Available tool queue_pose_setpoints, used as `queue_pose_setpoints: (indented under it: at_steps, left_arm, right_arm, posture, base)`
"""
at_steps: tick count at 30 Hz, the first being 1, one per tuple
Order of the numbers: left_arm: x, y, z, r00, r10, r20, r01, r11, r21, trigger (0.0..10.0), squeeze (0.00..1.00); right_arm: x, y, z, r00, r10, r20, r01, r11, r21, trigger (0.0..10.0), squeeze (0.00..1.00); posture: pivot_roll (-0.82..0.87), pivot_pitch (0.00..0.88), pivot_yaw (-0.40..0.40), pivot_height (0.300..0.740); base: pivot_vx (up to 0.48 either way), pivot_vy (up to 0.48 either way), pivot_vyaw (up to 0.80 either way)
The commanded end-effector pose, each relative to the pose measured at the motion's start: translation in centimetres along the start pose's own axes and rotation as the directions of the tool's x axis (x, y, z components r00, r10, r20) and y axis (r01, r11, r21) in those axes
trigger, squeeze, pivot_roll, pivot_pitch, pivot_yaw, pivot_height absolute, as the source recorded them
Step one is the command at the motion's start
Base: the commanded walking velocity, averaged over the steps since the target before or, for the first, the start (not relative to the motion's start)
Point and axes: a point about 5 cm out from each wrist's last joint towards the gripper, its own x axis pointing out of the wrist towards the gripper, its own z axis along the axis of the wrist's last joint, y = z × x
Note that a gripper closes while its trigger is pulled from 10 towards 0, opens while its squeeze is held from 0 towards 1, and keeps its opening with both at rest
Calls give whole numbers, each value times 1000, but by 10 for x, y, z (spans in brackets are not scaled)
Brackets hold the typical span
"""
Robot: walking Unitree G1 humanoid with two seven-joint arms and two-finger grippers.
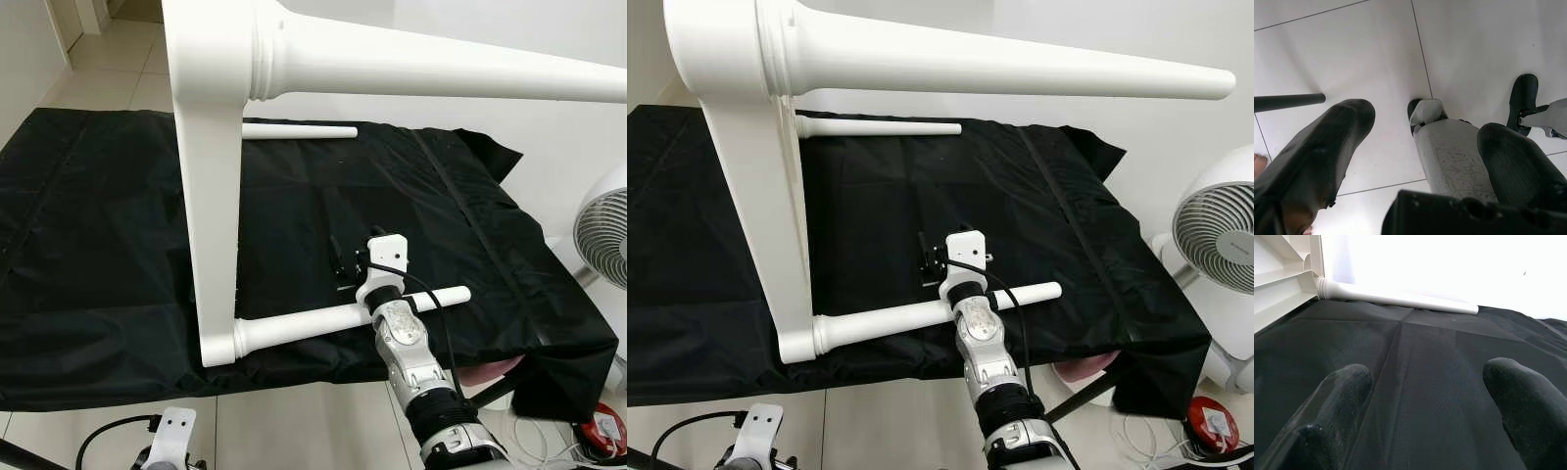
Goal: Building children table
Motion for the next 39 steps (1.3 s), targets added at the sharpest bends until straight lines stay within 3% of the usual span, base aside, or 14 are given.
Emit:
queue_pose_setpoints:
  at_steps: [1,17,23,30,39]
  left_arm:
    - [-1,-1,-9,997,62,-39,-62,998,0,10000,0]
    - [-1,0,-7,997,63,-34,-63,998,2,10000,0]
    - [-1,-1,-9,998,57,-37,-56,998,14,10000,0]
    - [-1,-1,-8,998,56,-35,-55,998,21,10000,0]
    - [-1,-4,-7,998,46,-33,-45,998,35,10000,0]
  right_arm:
    - [1,-2,1,1000,-11,8,11,1000,-1,10000,0]
    - [0,0,3,1000,4,28,-5,1000,14,10000,0]
    - [-11,5,6,988,127,90,-131,991,41,10000,0]
    - [-24,-10,-5,990,113,80,-116,992,42,10000,0]
    - [-37,-12,-16,990,134,50,-137,989,51,10000,0]
  posture:
    - [89,0,-102,740]
    - [85,0,-99,740]
    - [82,0,-92,740]
    - [78,0,-90,740]
    - [69,0,-84,740]
  base:
    - [0,0,0]
    - [0,0,0]
    - [0,0,0]
    - [0,0,0]
    - [0,0,0]
